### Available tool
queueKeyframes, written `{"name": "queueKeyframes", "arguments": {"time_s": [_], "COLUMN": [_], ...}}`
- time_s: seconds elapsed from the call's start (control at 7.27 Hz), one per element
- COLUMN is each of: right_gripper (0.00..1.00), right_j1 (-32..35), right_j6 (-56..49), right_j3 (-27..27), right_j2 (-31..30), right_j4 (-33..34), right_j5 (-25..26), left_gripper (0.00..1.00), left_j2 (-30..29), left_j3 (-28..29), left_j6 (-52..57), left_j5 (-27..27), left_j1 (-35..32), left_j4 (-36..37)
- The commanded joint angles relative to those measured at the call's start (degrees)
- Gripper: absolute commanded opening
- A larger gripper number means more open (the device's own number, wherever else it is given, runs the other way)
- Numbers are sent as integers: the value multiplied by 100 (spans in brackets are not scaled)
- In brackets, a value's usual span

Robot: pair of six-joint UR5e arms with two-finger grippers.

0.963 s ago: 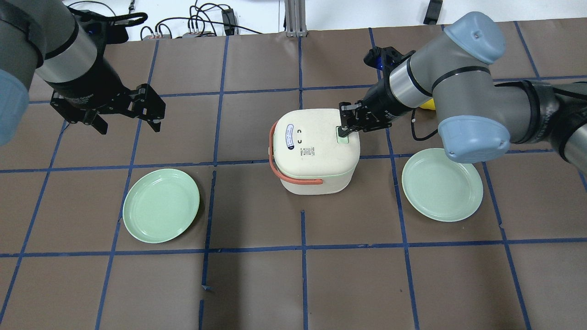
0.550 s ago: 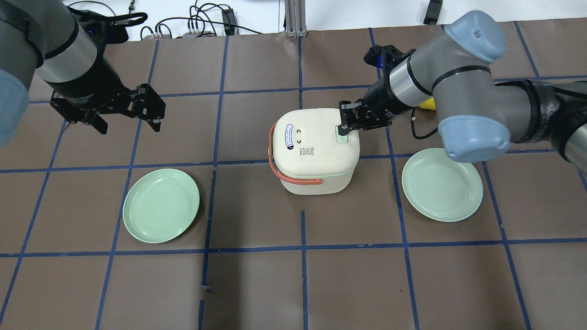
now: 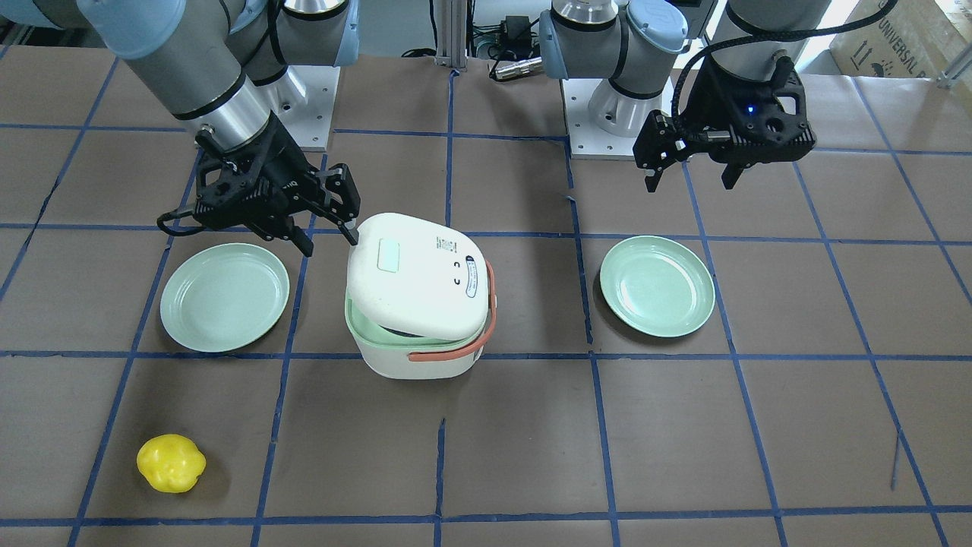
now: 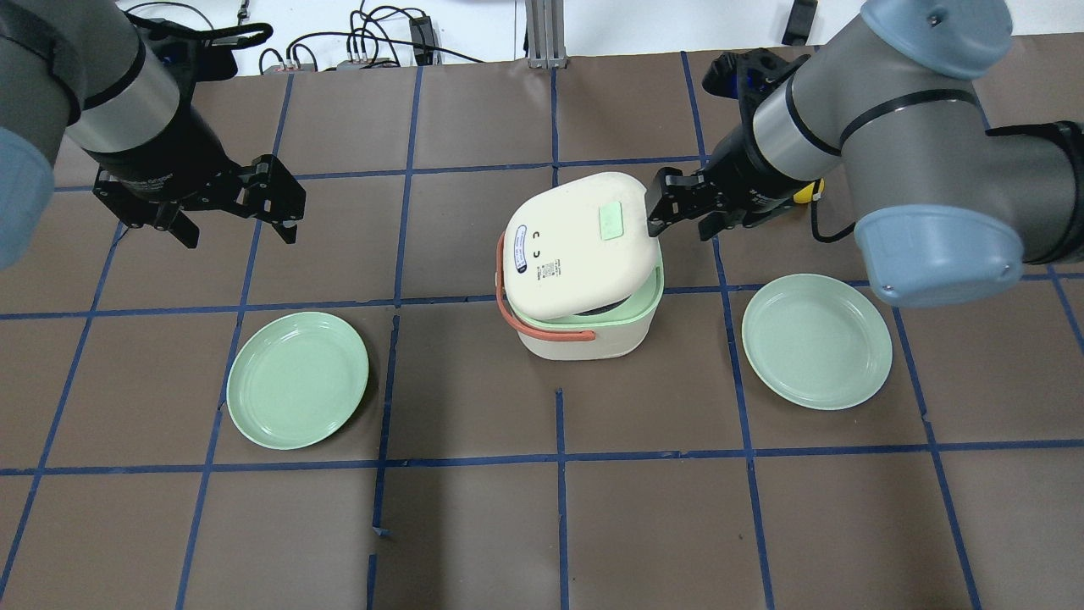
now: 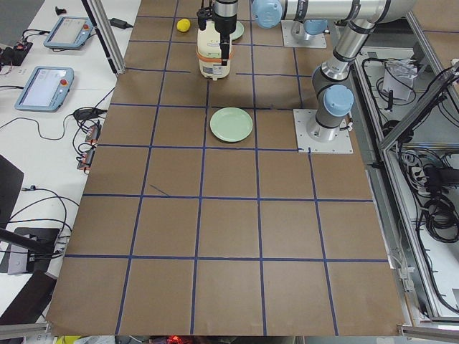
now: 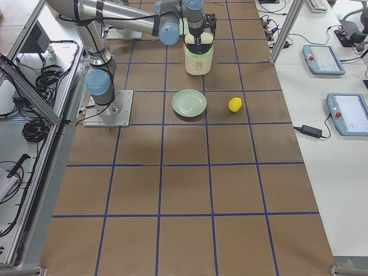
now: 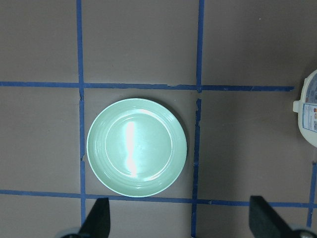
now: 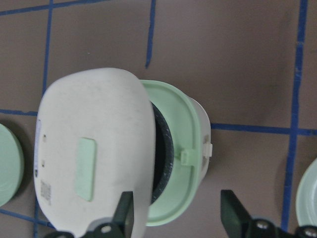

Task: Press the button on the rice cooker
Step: 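Lift the right gripper off the button as the lid pops open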

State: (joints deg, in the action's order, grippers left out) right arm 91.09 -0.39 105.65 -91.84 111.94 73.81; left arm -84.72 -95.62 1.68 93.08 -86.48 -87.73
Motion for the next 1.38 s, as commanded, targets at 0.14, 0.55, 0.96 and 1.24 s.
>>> {"name": "queueKeyframes", "arguments": {"time_s": [0.14,0.55,0.96,1.24], "right_gripper": [100,100,100,100], "right_j1": [-82,-276,-268,-267], "right_j6": [29,-5,47,12], "right_j3": [-1060,-1721,-2215,-2163], "right_j2": [-106,-36,342,334], "right_j4": [-1726,-1868,-1852,-1860], "right_j5": [1268,1215,1233,1224], "left_gripper": [100,100,100,100], "left_j2": [-1,-1,-1,-1], "left_j3": [0,0,0,0], "left_j6": [-1,-1,-1,-1], "left_j5": [0,0,0,0], "left_j1": [0,0,0,0], "left_j4": [1,-7,-7,1]}}
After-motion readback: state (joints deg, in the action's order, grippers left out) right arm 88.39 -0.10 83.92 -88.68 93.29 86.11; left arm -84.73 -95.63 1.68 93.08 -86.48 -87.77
